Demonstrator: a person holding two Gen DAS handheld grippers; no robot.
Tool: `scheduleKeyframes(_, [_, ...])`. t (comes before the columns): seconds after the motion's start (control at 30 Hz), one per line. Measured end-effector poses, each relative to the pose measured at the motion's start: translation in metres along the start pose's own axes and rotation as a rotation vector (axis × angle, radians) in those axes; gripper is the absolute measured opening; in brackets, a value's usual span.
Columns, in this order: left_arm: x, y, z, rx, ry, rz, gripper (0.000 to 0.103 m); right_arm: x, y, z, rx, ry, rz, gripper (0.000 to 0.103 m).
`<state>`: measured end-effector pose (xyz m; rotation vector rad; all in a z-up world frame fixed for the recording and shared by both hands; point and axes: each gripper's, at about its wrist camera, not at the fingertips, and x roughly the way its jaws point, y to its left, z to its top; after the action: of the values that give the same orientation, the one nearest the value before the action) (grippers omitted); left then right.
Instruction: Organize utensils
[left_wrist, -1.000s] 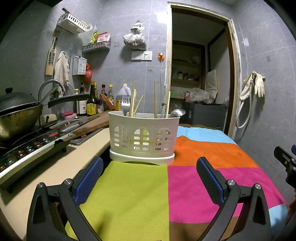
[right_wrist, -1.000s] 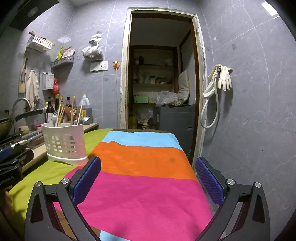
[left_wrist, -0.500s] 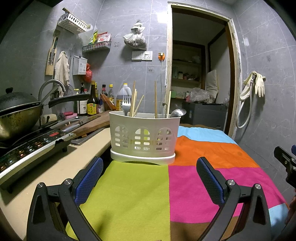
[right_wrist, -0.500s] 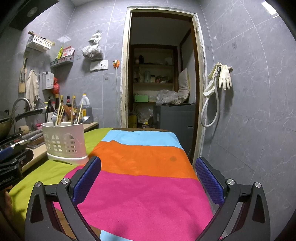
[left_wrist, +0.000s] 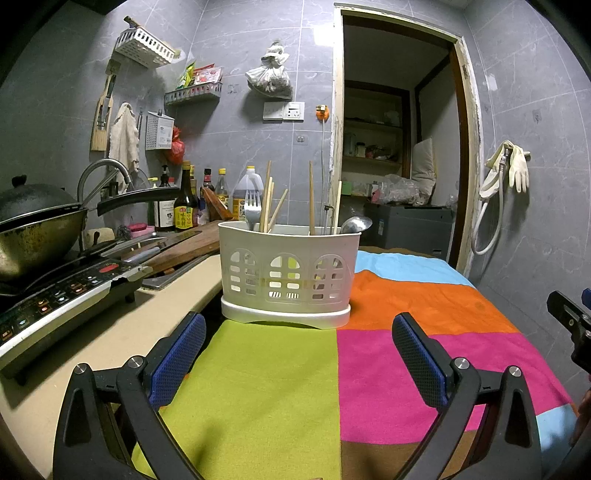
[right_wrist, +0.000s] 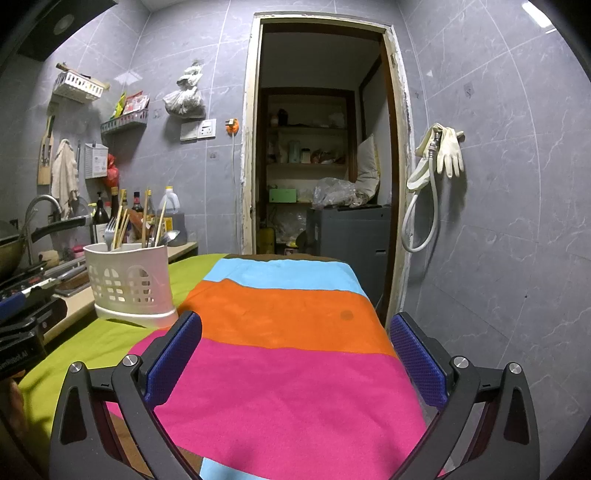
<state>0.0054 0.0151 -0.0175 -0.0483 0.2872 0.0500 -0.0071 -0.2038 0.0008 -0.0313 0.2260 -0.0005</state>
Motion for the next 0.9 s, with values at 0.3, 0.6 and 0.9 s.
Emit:
scheduleKeyframes(0.3, [-0.0002, -0.0008, 0.0001, 0.002, 0.001, 0.000, 0.099, 0.0005, -0.0009, 0.0007, 0.001, 0.000, 0.000, 0.103])
scheduleKeyframes(0.6, [0.0001, -0.0006, 0.0001, 0.005, 0.002, 0.001, 0.099, 0.0003, -0.0005, 0.0007, 0.002, 0.000, 0.000, 0.103])
scheduleKeyframes(0.9, [0.0002, -0.0003, -0.0005, 0.008, 0.006, 0.003, 0.099, -0.0006, 0.0007, 0.0003, 0.003, 0.002, 0.000, 0.103])
